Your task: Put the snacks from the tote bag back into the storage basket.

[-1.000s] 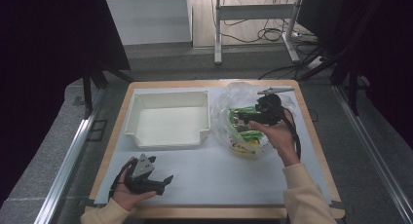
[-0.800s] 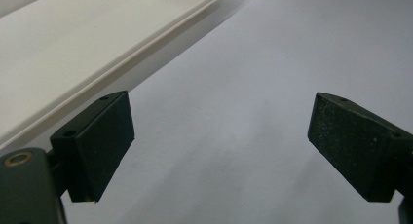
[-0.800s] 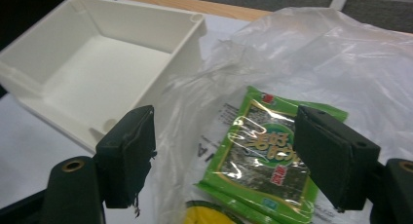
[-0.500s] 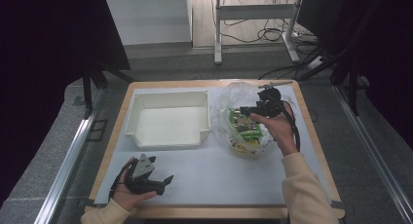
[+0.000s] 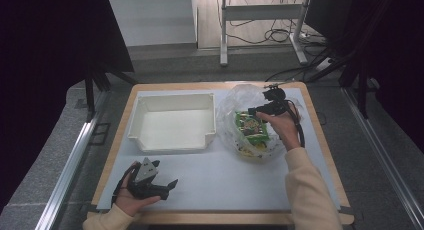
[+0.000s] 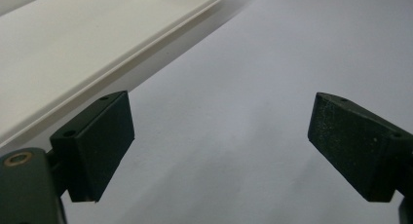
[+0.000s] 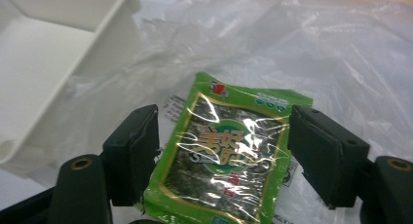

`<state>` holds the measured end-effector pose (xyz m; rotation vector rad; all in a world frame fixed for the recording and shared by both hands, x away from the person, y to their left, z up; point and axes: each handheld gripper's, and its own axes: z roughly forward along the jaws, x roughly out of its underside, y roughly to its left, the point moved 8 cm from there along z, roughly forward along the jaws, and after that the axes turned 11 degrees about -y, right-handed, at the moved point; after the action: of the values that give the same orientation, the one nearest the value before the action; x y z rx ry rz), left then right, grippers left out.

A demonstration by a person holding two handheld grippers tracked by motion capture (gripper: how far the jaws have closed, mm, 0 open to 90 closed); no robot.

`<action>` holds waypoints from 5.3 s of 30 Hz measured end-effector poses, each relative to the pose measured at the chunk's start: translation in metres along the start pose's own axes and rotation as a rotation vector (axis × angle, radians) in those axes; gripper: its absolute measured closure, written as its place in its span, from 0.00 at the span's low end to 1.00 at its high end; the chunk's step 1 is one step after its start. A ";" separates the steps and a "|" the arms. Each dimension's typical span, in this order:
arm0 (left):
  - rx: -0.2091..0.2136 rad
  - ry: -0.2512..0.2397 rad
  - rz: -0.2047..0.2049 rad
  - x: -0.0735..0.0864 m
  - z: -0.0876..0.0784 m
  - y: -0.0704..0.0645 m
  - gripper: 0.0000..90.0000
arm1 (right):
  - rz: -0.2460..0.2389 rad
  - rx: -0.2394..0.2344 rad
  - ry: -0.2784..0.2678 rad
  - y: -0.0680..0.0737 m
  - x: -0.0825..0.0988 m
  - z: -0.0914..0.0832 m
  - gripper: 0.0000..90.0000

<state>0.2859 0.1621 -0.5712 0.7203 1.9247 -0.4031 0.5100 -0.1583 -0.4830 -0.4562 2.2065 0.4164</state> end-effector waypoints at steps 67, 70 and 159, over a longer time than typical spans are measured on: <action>-0.005 -0.010 -0.003 -0.001 -0.002 0.001 0.11 | 0.161 0.159 0.276 -0.041 0.057 0.047 0.88; -0.004 -0.011 -0.003 -0.001 -0.003 0.001 0.11 | 0.151 0.189 0.281 -0.039 0.057 0.048 0.91; -0.017 -0.012 -0.004 -0.001 -0.003 0.003 0.11 | 0.238 -0.077 -0.266 0.005 -0.029 -0.074 1.00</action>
<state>0.2859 0.1658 -0.5687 0.7016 1.9165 -0.3920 0.4761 -0.1815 -0.4155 -0.1664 1.9952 0.6528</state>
